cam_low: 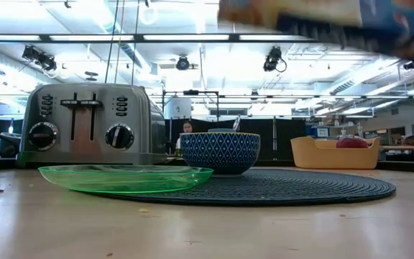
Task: Arrange a breakfast setting
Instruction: Pour the cereal from the box into the yellow bowl on the placemat, then put the cup of rice grain to the top right of the yellow bowl on the placemat
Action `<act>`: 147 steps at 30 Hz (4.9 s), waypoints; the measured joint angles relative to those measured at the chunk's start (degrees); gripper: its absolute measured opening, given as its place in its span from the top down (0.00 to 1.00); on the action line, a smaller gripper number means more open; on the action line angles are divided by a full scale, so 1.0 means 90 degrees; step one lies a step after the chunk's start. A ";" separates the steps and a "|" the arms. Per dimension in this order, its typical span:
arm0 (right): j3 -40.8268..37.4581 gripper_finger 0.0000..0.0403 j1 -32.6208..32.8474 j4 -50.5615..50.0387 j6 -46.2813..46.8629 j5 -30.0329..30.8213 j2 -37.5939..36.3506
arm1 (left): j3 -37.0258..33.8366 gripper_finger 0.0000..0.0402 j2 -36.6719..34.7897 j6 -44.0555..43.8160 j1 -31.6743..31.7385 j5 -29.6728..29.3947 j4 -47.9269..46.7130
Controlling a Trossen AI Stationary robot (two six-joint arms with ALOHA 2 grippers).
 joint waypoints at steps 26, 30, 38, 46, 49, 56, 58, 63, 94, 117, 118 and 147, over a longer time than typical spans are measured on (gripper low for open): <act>-0.0203 0.60 0.0000 0.9121 -0.1303 -0.0488 0.4016 | -0.0005 0.36 0.1525 0.1965 0.0813 0.1538 0.1386; 0.0183 0.60 -0.0004 0.9663 -0.1446 -0.0517 0.4835 | -0.0005 0.23 0.1906 0.2305 0.1072 0.2031 0.1954; 0.0977 0.60 -0.0007 0.9622 -0.1761 -0.0561 0.5638 | -0.0005 0.21 0.2428 0.2448 0.1217 0.2624 0.3160; 0.1166 0.60 -0.0005 0.9745 -0.2102 -0.0469 0.6024 | -0.0005 0.33 0.2517 0.2066 0.1231 0.2434 0.4214; 0.1260 0.60 -0.0005 0.9759 -0.2260 -0.0442 0.6106 | -0.0005 0.46 0.2517 0.2062 0.1251 0.2139 0.4353; 0.1302 0.57 -0.0005 0.9700 -0.2360 0.0056 0.6235 | -0.0005 0.76 0.2511 0.2045 0.1335 0.1987 0.4591; 0.1301 0.53 -0.0005 0.9507 -0.2447 0.0052 0.6232 | -0.0005 0.77 0.2510 0.2067 0.1360 0.1992 0.4597; 0.1287 0.36 0.0020 0.8586 -0.2421 0.0134 0.5992 | -0.0005 0.76 0.2316 0.2093 0.1402 0.2094 0.4283; 0.3749 0.09 0.2543 0.5023 -0.3147 0.5158 0.6964 | -0.1511 0.76 -0.0131 0.1510 -0.1685 0.1834 -0.0760; 0.7869 0.10 0.2052 0.5096 -0.3716 0.7434 1.0984 | -0.6559 0.76 -0.3484 0.0187 -0.6168 -0.0220 0.0166; 0.7941 0.10 0.2047 0.5120 -0.3711 0.7496 1.1054 | -0.6668 0.76 -0.3514 0.0204 -0.6237 -0.0267 0.0193; 0.8036 0.09 0.2113 0.5336 -0.3324 0.8374 1.1249 | -0.7306 0.45 -0.3547 -0.0440 -0.7152 0.0292 0.0480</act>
